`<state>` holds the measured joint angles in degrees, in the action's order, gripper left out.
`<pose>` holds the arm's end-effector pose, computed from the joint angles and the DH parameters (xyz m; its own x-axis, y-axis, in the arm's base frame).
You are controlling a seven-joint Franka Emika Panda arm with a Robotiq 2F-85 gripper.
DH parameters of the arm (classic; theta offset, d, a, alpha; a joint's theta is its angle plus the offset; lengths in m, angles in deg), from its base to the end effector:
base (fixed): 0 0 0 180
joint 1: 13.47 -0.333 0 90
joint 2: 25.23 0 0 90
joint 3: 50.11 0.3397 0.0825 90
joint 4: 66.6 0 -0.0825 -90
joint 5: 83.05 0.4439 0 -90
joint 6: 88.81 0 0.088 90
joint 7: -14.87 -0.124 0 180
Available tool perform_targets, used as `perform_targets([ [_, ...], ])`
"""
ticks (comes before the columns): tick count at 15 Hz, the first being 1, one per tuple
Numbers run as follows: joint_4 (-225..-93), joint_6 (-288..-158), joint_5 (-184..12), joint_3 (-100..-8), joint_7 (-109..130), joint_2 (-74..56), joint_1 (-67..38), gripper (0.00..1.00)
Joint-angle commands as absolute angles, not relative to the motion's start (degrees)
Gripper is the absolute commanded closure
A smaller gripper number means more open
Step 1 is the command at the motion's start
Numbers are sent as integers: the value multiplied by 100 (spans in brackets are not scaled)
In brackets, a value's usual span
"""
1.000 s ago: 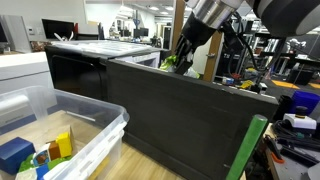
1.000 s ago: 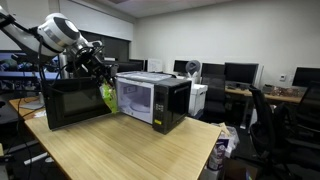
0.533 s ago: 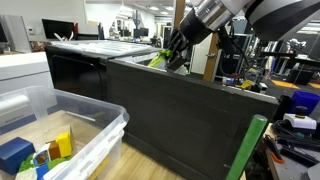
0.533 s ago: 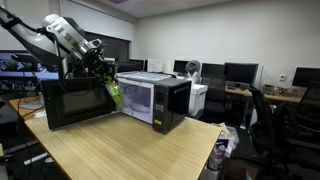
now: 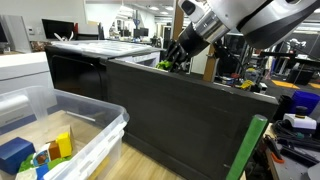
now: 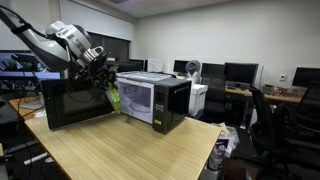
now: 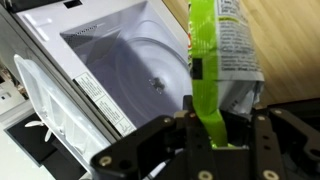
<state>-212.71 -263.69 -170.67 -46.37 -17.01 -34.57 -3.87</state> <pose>0.4880 0.0263 0.3202 0.5447 0.7746 0.3214 0.5101 -0.6102 0.6062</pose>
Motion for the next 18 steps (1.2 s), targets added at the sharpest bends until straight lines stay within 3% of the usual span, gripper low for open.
perform_targets([
  [1, -20766, -26580, -18201, -4658, -2619, -3353, -338, 98],
  [10, -20635, -26396, -20690, -4815, -5483, -3154, -585, 98],
  [18, -20662, -25190, -23507, -4841, -9140, -3104, -1372, 98],
])
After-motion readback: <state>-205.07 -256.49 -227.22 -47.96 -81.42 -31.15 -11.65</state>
